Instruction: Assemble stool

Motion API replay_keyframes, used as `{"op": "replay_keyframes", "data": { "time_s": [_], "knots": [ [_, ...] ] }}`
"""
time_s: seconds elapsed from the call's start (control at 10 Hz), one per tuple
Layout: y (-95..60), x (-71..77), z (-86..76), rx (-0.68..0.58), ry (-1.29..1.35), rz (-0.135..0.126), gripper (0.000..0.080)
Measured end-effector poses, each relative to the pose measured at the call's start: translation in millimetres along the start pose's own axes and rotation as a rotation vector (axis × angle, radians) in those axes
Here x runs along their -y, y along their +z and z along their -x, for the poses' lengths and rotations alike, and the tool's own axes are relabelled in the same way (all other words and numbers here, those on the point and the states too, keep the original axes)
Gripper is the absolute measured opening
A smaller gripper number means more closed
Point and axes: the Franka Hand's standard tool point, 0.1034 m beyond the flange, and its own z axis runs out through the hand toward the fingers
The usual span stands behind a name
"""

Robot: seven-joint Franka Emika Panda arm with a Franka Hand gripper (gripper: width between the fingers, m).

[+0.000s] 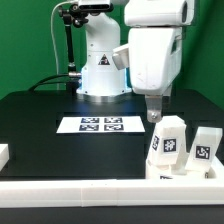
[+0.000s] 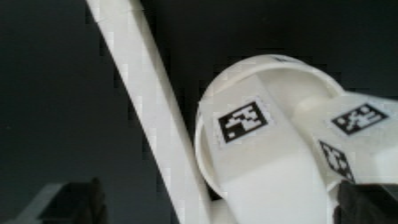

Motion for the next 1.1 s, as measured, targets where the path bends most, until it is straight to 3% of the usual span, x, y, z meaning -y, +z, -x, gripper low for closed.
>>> {"op": "replay_keyframes", "data": {
  "time_s": [0.5,1.1],
  "knots": [
    [9.8,1.2,0.6,0.079,-0.402,0.005,0.0649],
    [29.0,12.1,-9.9,0.097,-0.387,-0.020,0.0649]
  ]
}}
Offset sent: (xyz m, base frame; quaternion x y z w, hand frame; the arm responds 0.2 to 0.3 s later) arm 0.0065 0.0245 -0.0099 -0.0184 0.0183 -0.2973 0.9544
